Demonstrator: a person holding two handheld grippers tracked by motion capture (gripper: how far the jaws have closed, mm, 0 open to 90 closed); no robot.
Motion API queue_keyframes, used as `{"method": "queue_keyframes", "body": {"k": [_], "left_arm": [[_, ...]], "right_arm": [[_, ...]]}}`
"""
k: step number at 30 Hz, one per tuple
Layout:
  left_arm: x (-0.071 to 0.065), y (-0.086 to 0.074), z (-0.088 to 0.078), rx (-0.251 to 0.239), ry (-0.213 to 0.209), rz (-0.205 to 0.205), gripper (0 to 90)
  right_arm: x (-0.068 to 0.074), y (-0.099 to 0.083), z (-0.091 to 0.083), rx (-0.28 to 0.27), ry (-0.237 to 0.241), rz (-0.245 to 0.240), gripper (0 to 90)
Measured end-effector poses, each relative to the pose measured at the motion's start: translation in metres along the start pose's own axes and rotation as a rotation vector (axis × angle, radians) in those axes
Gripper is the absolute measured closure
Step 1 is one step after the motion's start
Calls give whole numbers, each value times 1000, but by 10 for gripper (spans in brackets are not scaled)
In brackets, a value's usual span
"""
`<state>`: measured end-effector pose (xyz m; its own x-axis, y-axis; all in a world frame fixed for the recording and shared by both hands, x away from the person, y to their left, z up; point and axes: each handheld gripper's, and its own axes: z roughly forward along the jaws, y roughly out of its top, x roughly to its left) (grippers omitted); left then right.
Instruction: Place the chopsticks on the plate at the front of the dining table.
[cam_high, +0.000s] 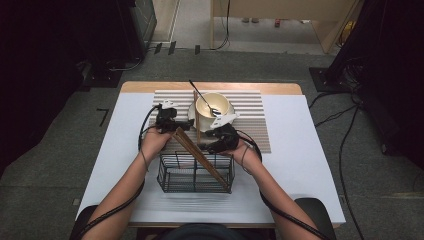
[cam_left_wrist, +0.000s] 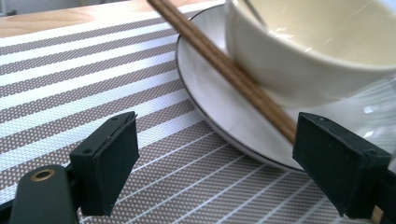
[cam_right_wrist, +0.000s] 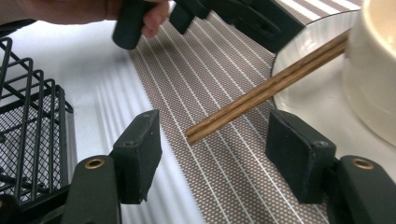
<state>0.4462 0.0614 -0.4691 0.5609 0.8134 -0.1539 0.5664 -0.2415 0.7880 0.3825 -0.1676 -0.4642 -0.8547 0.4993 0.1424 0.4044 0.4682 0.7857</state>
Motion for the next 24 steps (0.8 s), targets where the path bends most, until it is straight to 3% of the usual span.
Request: {"method": "queue_keyframes", "body": {"k": [8,14,24], "left_arm": [[-3,3,-10,25,-24,29,149],[-6,4,-16,42,-18,87,149],[-8,-3,-22,44,-17,97,149]], "right_arm": [[-4,0,-9,11,-18,40,345],[-6,2,-16,3,-34,36,333],[-9,-1,-24,16,-53,35,316]]}}
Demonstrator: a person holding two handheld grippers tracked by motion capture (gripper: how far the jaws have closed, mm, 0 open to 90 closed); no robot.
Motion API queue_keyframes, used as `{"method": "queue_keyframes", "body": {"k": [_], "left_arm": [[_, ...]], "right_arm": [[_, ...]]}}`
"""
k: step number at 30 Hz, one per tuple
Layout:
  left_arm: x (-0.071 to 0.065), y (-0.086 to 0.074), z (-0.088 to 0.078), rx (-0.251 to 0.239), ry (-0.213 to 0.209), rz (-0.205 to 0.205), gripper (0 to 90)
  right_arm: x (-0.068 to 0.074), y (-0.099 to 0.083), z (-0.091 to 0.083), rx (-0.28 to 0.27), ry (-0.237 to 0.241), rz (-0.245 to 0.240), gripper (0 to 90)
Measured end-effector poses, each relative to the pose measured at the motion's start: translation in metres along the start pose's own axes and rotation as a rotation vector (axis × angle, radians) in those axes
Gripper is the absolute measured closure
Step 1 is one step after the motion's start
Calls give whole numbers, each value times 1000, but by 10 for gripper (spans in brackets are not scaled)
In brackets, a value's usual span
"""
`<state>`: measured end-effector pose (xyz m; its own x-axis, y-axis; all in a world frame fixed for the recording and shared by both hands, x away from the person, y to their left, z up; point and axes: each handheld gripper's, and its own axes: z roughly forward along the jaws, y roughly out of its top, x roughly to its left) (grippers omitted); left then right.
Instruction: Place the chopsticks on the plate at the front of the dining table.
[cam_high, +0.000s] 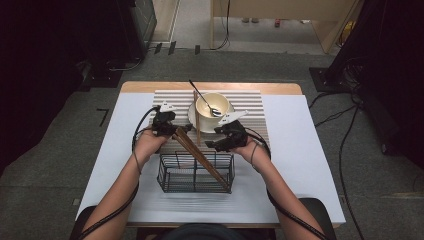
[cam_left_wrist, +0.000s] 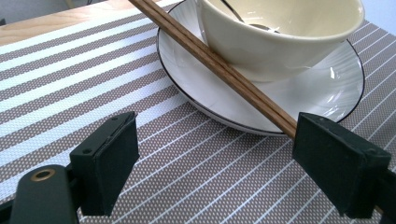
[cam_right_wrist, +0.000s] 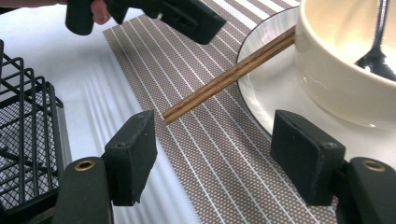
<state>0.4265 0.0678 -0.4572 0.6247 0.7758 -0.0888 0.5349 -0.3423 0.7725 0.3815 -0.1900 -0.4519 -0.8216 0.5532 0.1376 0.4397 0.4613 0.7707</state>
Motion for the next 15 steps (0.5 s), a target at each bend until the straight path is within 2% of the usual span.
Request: {"method": "queue_keyframes", "body": {"k": [9,15], "left_arm": [[1,-9,-8,37,-24,7,149],[5,-16,-8,44,-23,9,149]], "right_arm": [[-7,-4,-6,10,-9,11,301],[-13,-7,-9,27,-31,18,301]]}}
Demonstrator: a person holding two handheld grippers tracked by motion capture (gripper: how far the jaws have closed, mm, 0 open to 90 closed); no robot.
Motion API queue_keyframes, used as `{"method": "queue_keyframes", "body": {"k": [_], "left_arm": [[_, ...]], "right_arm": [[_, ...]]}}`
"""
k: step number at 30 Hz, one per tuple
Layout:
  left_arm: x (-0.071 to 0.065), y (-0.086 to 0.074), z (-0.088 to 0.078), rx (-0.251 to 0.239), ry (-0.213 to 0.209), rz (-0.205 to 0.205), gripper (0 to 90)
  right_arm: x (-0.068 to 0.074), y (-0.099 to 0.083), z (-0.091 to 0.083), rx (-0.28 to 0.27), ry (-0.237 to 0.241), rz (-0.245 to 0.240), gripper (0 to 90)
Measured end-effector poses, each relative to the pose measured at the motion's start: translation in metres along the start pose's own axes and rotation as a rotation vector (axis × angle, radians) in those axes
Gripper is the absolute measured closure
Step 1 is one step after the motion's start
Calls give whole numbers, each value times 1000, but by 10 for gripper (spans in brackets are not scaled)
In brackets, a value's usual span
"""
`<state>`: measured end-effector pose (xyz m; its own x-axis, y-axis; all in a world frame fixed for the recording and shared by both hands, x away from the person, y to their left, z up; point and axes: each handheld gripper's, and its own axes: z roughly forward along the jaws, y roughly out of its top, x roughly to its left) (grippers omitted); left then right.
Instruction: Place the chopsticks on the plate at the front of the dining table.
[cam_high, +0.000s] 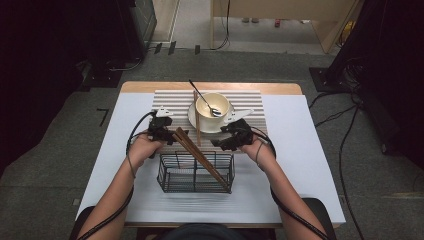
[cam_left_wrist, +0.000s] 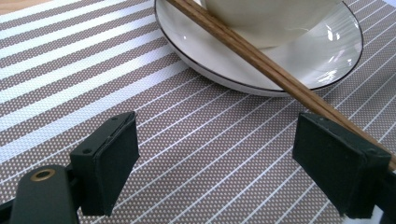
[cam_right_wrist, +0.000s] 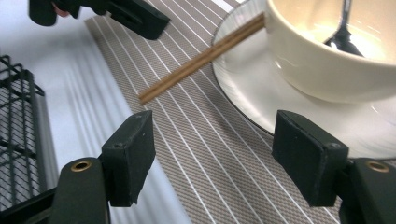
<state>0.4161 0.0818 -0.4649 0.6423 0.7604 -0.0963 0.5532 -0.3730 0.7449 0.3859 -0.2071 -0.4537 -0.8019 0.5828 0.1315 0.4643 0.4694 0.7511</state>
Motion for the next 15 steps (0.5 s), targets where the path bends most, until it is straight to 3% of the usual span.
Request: {"method": "queue_keyframes", "body": {"k": [6,10,15], "left_arm": [[8,-5,-4,-6,-10,44,149],[15,-9,-4,0,-11,12,149],[21,-12,-6,-2,-14,20,149]], "right_arm": [[-10,-6,-2,13,-36,12,301],[-17,-11,-4,21,-51,22,300],[-26,-17,-7,19,-75,50,295]]}}
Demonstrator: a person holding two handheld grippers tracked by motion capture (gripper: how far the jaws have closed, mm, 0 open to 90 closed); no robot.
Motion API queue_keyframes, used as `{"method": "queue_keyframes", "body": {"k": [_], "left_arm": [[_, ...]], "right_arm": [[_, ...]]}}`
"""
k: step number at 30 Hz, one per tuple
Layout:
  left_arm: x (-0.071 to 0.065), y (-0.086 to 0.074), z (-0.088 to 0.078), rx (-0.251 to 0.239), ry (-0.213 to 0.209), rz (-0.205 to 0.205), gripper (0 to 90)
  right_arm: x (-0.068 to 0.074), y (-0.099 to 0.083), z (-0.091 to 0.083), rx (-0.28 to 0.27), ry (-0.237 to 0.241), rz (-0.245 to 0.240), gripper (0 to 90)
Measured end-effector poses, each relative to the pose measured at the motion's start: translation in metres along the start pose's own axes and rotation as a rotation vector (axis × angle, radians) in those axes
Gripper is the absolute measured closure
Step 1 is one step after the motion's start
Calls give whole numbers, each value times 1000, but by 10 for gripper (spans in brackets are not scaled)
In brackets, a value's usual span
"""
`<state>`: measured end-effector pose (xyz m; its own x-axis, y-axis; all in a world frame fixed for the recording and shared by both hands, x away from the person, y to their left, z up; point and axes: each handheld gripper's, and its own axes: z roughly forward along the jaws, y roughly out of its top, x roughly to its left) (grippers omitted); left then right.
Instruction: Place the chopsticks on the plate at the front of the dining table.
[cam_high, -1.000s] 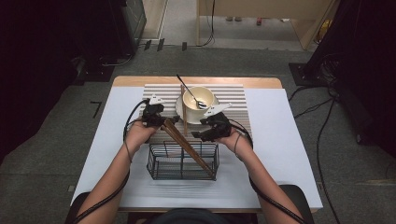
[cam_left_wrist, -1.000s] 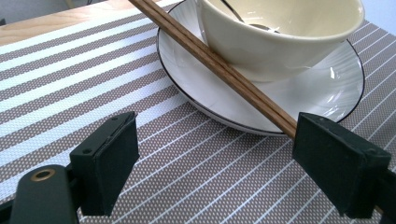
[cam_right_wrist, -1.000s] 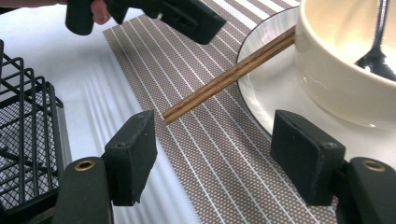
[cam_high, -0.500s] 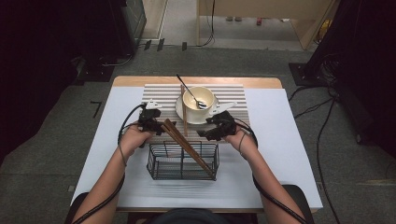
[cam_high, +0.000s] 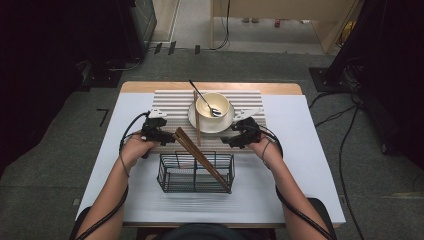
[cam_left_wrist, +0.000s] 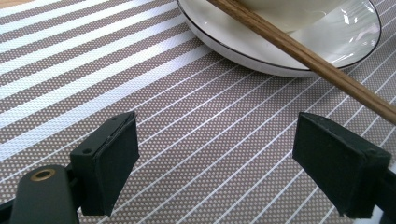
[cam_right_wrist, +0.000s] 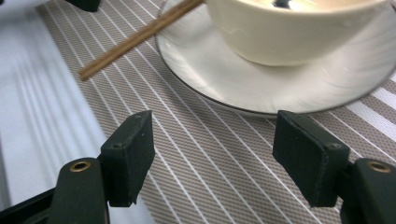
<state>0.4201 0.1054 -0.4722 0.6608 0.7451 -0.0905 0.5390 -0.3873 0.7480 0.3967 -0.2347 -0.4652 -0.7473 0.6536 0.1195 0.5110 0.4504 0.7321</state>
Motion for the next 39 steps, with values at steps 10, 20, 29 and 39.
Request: {"method": "queue_keyframes", "body": {"k": [10,20,29,39], "left_arm": [[12,-10,1,25,15,16,149],[25,-19,3,61,38,-17,149],[25,-23,4,45,47,24,148],[23,-26,6,41,51,66,119]], "right_arm": [[-15,-10,1,23,-34,23,292],[-28,-18,3,38,-68,36,292],[-37,-24,3,38,-91,31,292],[-41,-27,5,38,-84,20,278]]}}
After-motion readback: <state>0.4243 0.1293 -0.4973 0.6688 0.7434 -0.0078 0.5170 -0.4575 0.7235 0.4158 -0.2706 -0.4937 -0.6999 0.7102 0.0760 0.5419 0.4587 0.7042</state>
